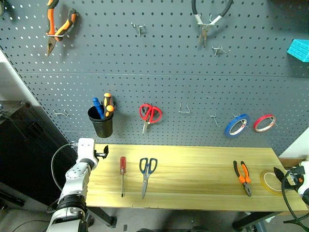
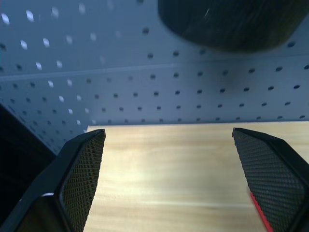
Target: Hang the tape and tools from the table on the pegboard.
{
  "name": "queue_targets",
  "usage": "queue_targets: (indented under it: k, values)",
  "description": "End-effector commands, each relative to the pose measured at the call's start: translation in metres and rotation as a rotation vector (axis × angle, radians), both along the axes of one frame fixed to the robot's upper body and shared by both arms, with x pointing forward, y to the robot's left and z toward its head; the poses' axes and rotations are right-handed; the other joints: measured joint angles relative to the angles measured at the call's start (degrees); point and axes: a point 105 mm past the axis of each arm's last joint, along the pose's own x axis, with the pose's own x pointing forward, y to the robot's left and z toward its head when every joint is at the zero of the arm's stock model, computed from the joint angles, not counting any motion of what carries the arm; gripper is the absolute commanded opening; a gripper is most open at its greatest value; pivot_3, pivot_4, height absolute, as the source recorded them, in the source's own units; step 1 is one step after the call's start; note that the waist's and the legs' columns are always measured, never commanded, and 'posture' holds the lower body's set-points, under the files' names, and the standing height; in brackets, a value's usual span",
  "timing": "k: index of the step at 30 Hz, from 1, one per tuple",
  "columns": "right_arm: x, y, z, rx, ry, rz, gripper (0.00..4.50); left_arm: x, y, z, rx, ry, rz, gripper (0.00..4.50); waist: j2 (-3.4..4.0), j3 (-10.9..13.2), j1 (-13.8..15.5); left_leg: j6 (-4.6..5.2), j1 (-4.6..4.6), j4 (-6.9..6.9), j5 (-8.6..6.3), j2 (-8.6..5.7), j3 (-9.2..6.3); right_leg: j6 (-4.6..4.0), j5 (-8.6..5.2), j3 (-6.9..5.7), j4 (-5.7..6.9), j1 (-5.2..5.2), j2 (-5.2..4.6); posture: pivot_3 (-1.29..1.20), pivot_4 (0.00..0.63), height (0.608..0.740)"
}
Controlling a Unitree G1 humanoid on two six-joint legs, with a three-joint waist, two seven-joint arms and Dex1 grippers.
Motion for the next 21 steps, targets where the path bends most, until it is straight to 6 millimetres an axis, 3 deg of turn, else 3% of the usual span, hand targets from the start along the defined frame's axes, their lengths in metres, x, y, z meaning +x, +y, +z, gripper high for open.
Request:
queue_targets:
  k: [1, 15, 21]
  values:
    - [0.007, 0.004, 0.013, -0.026, -0.046, 0.024, 4.5, 0.008, -0.001, 0.02, 0.053, -0.08, -0.032, 4.48, 0.0, 0.0, 0.0, 0.0, 0.0, 0.0, 0.0, 0.0, 0.0, 0.0, 0.0, 0.0, 0.0, 0.0, 0.0, 0.11, 0.0, 0.74]
    - [0.008, 0.01, 0.01, -0.025, -0.036, 0.05, 4.5, 0.004, 0.0, 0.016, 0.041, -0.056, -0.026, 4.48, 0.0, 0.0, 0.0, 0.0, 0.0, 0.0, 0.0, 0.0, 0.0, 0.0, 0.0, 0.0, 0.0, 0.0, 0.0, 0.11, 0.0, 0.74]
    - [0.007, 0.023, 0.007, -0.026, -0.022, 0.102, 4.5, 0.003, -0.011, 0.019, 0.035, -0.064, -0.103, 4.48, 0.0, 0.0, 0.0, 0.0, -0.01, 0.0, 0.0, 0.0, -0.01, 0.0, 0.0, 0.0, 0.0, 0.0, 0.0, 0.11, 0.0, 0.74]
